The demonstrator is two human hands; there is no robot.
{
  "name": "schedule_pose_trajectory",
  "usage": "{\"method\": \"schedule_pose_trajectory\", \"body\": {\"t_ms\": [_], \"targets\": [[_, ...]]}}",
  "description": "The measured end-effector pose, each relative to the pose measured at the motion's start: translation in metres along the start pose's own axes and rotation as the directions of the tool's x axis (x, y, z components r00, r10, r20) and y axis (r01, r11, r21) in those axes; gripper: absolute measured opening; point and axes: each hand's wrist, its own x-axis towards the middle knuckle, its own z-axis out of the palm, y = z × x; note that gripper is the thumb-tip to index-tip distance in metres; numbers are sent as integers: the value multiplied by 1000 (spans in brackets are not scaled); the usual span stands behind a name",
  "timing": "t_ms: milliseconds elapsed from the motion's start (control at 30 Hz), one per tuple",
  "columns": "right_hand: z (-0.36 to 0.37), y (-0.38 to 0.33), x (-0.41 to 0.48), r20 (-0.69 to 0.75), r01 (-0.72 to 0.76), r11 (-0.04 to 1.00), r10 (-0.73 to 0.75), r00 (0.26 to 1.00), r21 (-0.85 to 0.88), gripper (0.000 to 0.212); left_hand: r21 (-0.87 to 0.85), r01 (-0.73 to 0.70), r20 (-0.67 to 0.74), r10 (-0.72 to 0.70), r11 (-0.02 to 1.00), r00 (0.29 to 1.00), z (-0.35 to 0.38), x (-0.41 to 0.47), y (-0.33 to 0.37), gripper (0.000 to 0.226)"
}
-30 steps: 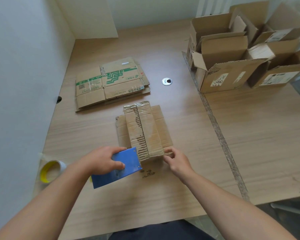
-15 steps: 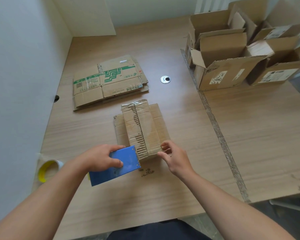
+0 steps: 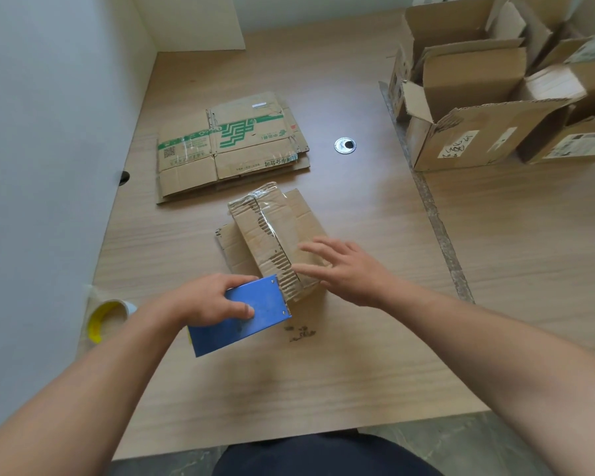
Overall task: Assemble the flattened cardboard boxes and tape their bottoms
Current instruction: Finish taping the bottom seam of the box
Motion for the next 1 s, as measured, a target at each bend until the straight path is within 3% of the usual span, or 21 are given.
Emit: {"method": "schedule_pose_trajectory", "body": {"t_ms": [67, 133, 233, 400, 700, 800, 1000], "targets": [[6, 2, 4, 84, 52, 999, -53, 995, 7, 60, -39, 0, -14, -1, 999, 1000, 3, -2, -3, 64], [12, 4, 6, 133, -1, 994, -13, 991, 106, 51, -75, 2, -41, -5, 997, 999, 7, -5, -4, 72], [19, 2, 6, 69, -76, 971, 61, 996, 228, 48, -109, -17, -104, 6, 994, 995, 12, -9, -10, 77], [25, -4, 6, -2, -78, 964, 81, 997, 254, 54, -155, -85, -154, 61, 984, 986, 13, -25, -29, 69], [29, -8, 10, 18, -116, 953, 115, 993, 281, 54, -15, 28, -197, -30, 1000, 980, -5, -41, -66, 67], [28, -12, 10, 20, -139, 946, 139, 990, 295, 52, 94, 90, -263, -62, 991, 963, 3, -26, -61, 67], [27, -26, 11, 71, -233, 918, 222, 972, 321, 51, 148, 174, -327, -118, 974, 937, 6, -4, -46, 64]]}}
